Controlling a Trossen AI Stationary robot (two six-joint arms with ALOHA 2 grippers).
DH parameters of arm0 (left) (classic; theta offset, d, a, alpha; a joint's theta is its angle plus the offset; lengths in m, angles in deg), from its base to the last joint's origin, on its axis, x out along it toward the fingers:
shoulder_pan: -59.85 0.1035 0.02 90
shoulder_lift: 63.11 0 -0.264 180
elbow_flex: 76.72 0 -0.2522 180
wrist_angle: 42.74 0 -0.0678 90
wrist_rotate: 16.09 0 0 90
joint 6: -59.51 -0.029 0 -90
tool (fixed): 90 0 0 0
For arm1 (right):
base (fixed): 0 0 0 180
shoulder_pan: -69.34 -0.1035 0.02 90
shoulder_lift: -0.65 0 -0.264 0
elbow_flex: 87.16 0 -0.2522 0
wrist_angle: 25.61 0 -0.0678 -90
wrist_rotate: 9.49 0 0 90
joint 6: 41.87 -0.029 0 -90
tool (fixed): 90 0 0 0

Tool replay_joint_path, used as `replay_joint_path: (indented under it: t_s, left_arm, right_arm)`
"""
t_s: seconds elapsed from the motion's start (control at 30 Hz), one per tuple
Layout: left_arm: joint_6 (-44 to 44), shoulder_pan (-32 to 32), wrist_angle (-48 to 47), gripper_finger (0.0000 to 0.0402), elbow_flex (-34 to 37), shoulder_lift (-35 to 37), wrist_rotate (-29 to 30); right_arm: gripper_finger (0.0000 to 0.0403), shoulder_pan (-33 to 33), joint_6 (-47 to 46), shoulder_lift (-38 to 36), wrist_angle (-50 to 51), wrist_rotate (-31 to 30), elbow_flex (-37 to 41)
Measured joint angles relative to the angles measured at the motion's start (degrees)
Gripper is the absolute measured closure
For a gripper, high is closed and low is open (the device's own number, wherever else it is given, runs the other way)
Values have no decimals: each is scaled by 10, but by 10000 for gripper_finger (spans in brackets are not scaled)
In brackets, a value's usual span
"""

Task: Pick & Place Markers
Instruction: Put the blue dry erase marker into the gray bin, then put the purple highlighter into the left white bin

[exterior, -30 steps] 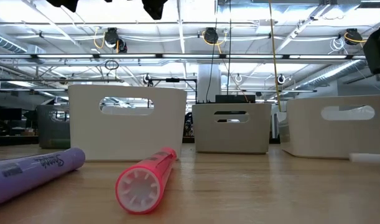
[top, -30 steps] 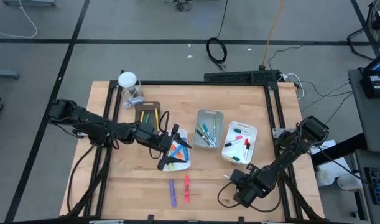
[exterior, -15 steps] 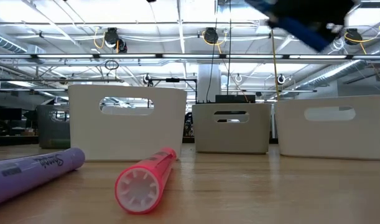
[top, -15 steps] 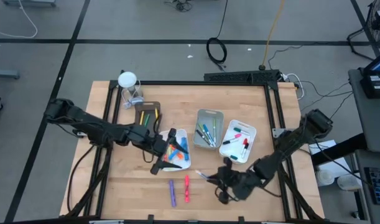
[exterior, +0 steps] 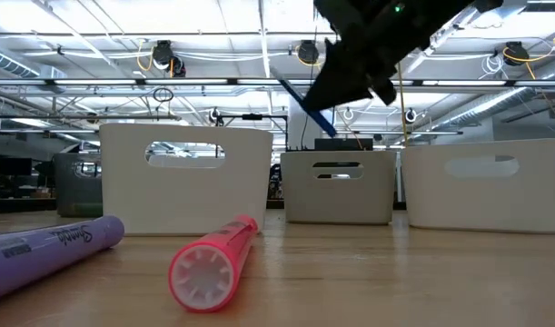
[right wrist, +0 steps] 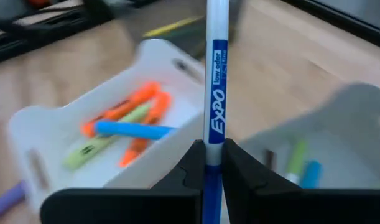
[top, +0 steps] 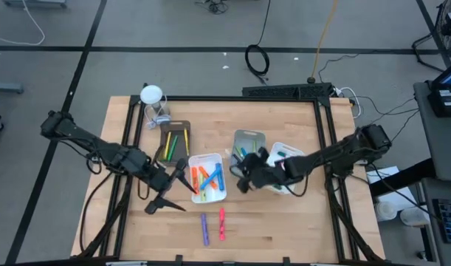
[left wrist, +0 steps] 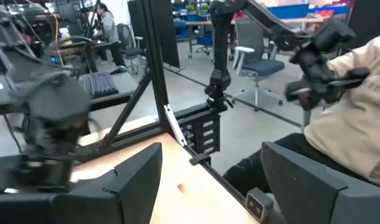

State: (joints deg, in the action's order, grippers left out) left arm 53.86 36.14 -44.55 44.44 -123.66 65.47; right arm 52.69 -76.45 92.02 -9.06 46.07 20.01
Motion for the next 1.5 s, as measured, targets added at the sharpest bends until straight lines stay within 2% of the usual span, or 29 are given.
replay_joint_path:
  t_s: [0.17, 0.3, 0.4, 0.8, 1.0, 1.07, 1.17, 1.27, 1.37, 1.43, 1.5]
  left_arm:
    - [-4, -16, -29, 128, 0, 1, 47]
    - [-4, -18, -44, 128, 0, 0, 85]
    - [2, -17, -46, 128, 0, 0, 107]
    - [6, -17, -29, 128, 0, -2, 105]
    - [54, -18, -53, 128, 0, -16, 102]
    - [40, -29, -55, 128, 0, -29, 63]
    - [-5, -62, 10, 128, 0, -62, -30]
    - [-66, -118, 87, 128, 0, -100, -50]
    - [-74, -179, 150, 128, 0, -155, 37]
    - [-15, -212, 176, 128, -4, -200, 150]
    - [53, -231, 155, 128, -36, -244, 248]
  right_arm:
    - [384, 55, -97, -21, 117, -3, 0]
    - [380, 78, -112, -21, 171, 0, -1]
    - [365, 86, -112, -21, 188, 2, -1]
    - [272, 79, -111, -28, 183, 21, -1]
    - [255, 32, -38, -28, 96, 73, -1]
    - [256, 5, 11, -28, 36, 81, -1]
    - [260, -37, 89, -28, -50, 92, -1]
    - [261, -80, 149, -28, -115, 92, -1]
    - [261, -118, 194, -28, -149, 92, -1]
    - [261, -141, 222, -28, -160, 92, -1]
    - [263, -160, 253, -28, -164, 92, -1]
